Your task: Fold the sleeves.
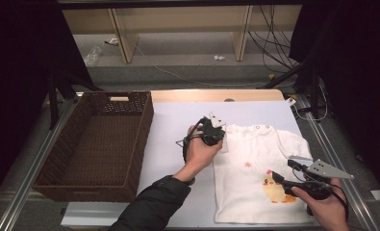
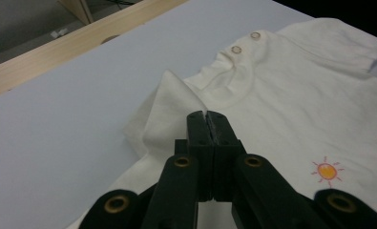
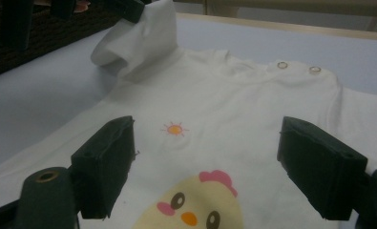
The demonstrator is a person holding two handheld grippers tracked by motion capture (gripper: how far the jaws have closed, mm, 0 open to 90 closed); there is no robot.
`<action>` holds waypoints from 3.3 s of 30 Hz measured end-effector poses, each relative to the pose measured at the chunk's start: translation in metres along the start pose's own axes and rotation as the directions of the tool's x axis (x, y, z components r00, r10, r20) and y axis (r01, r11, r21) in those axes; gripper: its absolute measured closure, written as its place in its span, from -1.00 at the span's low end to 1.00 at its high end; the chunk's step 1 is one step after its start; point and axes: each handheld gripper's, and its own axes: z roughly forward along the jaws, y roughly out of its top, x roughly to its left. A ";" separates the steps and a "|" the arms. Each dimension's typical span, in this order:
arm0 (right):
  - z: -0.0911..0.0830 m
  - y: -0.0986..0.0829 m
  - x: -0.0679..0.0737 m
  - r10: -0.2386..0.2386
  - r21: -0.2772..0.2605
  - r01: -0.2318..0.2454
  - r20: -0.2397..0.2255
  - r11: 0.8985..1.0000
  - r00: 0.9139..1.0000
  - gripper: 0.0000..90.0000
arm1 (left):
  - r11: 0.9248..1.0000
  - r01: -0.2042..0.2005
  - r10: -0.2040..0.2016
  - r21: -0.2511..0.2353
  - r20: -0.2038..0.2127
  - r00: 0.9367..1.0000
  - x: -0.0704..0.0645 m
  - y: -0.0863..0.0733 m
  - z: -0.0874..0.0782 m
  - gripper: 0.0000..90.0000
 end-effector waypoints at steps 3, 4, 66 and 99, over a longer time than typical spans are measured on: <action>0.000 0.000 0.000 0.000 -0.001 0.000 0.000 1.000 1.000 -0.53 | 1.000 -0.020 0.020 0.010 0.011 1.000 -0.007 0.000 0.005 0.97; 0.000 0.000 0.000 0.000 -0.001 0.000 0.000 1.000 1.000 -0.53 | 1.000 -0.022 0.022 0.010 0.014 1.000 -0.009 -0.001 0.007 0.97; 0.002 0.000 0.001 -0.016 0.001 0.016 0.001 1.000 1.000 -0.53 | 0.980 0.087 -0.069 0.181 -0.105 0.992 0.055 -0.062 0.013 -0.12; 0.002 0.000 0.002 -0.010 0.001 0.010 -0.004 1.000 1.000 -0.53 | 0.977 0.100 -0.088 0.187 -0.070 0.994 0.043 -0.050 0.009 0.96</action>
